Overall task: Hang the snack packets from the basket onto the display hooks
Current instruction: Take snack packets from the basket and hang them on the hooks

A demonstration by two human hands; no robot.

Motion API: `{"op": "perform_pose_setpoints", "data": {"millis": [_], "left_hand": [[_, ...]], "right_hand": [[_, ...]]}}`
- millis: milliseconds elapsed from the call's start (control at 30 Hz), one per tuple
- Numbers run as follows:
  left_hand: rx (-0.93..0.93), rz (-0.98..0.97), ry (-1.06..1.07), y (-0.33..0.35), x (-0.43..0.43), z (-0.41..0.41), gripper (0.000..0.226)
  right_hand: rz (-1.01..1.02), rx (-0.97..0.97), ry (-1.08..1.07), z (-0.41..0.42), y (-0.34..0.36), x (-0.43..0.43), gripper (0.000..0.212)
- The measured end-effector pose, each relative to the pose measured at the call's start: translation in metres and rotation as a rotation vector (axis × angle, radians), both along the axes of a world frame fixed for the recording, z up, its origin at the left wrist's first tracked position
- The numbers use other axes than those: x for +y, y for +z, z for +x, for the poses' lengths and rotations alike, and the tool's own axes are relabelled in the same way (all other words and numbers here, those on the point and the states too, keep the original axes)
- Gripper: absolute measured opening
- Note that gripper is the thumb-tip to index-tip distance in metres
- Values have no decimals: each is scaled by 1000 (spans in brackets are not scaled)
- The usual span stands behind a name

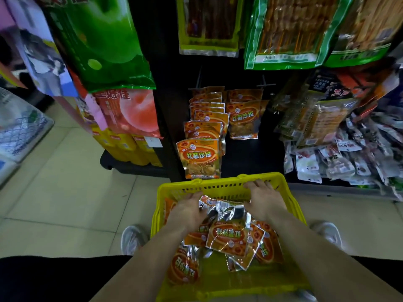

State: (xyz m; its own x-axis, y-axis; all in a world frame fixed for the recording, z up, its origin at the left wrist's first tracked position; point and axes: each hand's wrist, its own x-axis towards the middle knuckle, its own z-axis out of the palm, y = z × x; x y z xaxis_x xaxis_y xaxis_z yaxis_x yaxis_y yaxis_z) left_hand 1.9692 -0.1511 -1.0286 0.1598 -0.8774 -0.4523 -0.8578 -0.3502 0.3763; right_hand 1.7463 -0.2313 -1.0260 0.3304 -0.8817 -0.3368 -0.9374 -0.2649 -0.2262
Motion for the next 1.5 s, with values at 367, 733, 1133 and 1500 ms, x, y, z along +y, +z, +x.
{"op": "perform_pose_setpoints", "data": {"millis": [367, 733, 1133, 1500], "left_hand": [[-74, 86, 32, -70, -29, 7, 79], [-57, 126, 121, -135, -27, 20, 82], [27, 51, 109, -140, -27, 9, 14], [18, -32, -71, -60, -29, 14, 12]], "right_hand": [[174, 69, -37, 2, -84, -20, 72], [358, 5, -1, 36, -155, -23, 94], [466, 81, 86, 30, -171, -2, 43], [178, -241, 1, 31, -99, 4, 91]]}}
